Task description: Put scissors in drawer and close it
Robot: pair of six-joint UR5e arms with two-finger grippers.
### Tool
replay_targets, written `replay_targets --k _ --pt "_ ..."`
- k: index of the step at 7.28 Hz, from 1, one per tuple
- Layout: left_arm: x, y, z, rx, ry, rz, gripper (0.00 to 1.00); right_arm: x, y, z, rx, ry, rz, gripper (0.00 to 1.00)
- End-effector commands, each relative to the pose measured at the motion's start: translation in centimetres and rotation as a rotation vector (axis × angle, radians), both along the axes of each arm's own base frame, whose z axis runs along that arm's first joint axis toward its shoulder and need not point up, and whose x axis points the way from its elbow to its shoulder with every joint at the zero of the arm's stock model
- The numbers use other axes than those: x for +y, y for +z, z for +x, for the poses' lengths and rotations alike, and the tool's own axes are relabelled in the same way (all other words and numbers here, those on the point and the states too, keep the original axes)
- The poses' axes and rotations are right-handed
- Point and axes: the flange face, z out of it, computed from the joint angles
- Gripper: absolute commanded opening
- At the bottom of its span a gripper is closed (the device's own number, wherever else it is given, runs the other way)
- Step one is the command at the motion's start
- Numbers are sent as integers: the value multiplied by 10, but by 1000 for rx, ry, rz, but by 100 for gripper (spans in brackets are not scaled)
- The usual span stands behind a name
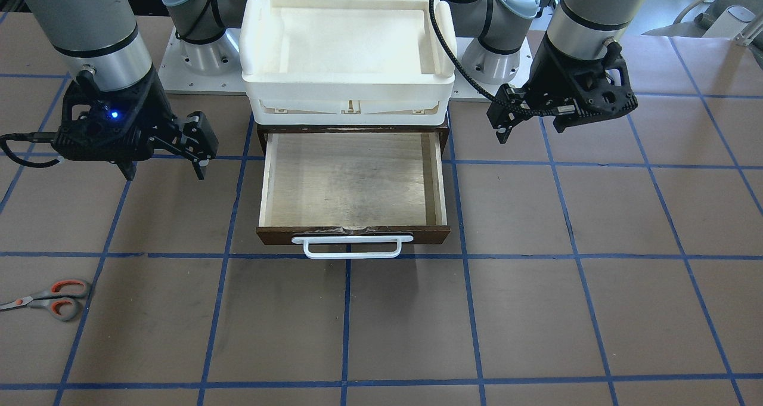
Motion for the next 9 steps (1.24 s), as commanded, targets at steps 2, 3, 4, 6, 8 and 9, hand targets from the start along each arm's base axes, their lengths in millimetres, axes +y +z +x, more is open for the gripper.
replay_targets --k 2,3,4,6,8,9 --pt "0 0 0 0 0 1 100 -5 -8 0 0 -12 11 100" --pt "0 -1 0 0 0 2 100 -7 -9 0 -1 -7 4 100" --pt "0 0 0 0 0 1 100 -12 -17 1 -11 -4 16 100" --pt "0 0 0 0 0 1 100 -19 -19 -4 -8 29 0 100" --pt "0 0 0 -1 0 1 100 -36 -26 -49 23 154 -6 99" --pt "0 0 0 0 0 1 100 -43 -32 -80 47 260 9 100"
